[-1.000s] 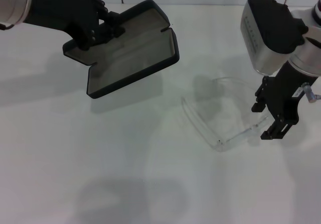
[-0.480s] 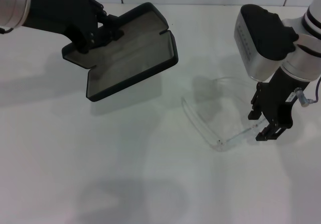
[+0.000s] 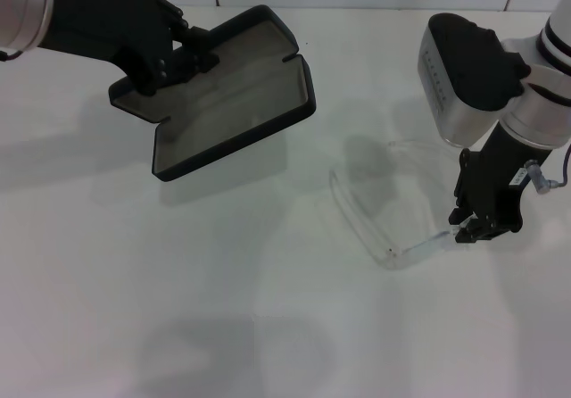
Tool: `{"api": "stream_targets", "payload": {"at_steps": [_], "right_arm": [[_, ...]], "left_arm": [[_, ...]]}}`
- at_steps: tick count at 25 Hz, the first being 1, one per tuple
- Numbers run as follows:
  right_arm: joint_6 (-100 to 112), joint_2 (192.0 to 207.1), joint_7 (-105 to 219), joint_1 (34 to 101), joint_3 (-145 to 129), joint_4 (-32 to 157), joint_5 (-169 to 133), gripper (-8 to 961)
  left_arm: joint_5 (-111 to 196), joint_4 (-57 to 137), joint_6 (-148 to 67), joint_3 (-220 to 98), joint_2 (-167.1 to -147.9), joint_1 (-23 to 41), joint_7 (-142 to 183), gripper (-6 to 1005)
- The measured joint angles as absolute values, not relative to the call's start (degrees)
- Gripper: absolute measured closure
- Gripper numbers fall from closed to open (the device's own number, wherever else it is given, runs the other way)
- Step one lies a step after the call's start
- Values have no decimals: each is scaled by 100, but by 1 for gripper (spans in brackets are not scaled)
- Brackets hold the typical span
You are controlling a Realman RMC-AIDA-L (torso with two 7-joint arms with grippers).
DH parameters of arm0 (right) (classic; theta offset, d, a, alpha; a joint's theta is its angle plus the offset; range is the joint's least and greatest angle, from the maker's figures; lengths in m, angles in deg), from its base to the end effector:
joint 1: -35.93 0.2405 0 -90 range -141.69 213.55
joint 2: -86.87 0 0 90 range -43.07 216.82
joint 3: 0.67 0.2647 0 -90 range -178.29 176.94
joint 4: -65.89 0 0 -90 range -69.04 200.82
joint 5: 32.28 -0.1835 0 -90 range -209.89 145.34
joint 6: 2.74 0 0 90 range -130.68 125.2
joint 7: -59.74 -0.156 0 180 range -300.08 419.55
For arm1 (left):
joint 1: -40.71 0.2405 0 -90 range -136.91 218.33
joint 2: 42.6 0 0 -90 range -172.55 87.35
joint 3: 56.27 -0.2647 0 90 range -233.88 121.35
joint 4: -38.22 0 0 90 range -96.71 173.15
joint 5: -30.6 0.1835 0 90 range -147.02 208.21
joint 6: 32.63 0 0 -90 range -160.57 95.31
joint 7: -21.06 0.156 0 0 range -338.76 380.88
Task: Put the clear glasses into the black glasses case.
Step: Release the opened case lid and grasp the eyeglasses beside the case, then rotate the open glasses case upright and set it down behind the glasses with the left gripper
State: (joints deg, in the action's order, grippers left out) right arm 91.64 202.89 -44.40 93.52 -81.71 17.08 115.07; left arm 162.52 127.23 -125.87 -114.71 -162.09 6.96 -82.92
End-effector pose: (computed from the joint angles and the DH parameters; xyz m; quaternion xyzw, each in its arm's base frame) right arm 0.1647 0.3628 -0.0369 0.9527 0.0363 0.2979 0.0476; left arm -0.1501 0.3504 0.0503 -0.9772 -0.0005 0.0124 0.2120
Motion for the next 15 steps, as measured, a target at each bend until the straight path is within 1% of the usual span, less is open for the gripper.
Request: {"api": "stream_targets", "payload": {"at_steps": [3,6,12,15], "right_arm": [[9113,20289,-4441,9348,-8171,1712,11513,658],[9059,20288,-4441,9347,-8171,1717,11513,792],[9068,20283,-4442,9366,-8174,1792,11512,880],[9176,20290,-4487,9307,-8173,1606,11520,896]], "left_arm": [[16253,12721,-12588,-11471,-16207,696,-8291,756],[16252,12712,-12588,-11471,-16211,696,-8291,755],[16252,12713,-12588,-11471,-16215,721,-8291,752],[16252,12737,-12597,-11471,-16213,775,-8303,750]]}}
